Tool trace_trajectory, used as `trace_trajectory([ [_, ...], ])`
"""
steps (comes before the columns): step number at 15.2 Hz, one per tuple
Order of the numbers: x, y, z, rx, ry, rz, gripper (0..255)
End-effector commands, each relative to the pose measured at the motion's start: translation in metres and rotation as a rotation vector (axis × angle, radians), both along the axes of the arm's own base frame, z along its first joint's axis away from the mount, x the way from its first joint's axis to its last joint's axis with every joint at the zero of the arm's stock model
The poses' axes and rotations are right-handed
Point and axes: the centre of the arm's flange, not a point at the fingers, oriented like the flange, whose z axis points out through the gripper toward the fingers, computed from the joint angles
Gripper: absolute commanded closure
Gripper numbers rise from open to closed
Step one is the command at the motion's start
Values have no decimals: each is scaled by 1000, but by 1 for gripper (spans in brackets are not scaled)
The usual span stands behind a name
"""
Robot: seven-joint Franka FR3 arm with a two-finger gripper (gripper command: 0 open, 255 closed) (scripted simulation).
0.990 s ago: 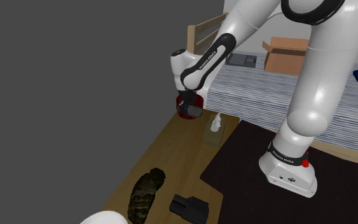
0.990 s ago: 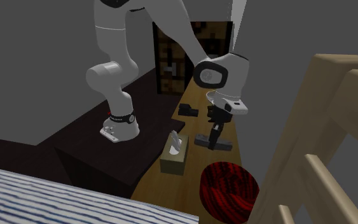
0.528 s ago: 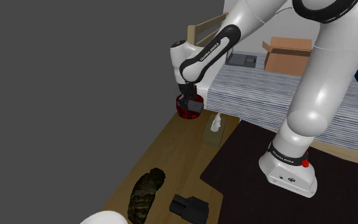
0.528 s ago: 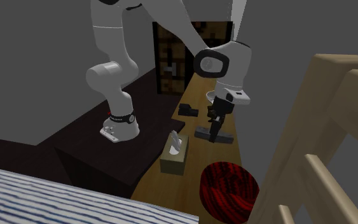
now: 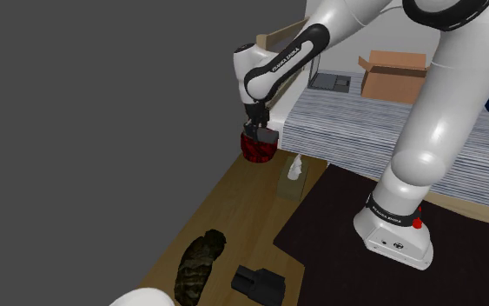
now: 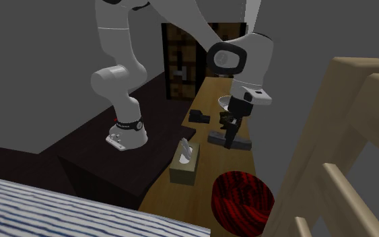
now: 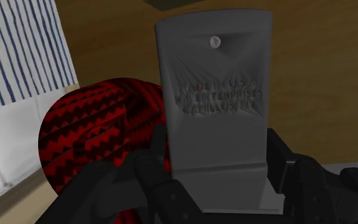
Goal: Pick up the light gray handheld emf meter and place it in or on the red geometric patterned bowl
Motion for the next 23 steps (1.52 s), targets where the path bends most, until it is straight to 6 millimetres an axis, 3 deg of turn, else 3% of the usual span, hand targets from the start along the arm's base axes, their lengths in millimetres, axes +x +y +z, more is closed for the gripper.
trace_trajectory([
  [1,16,-23,1,0,0,1,255],
  [10,80,-117,1,0,0,1,255],
  [23,80,-117,-69,0,0,1,255],
])
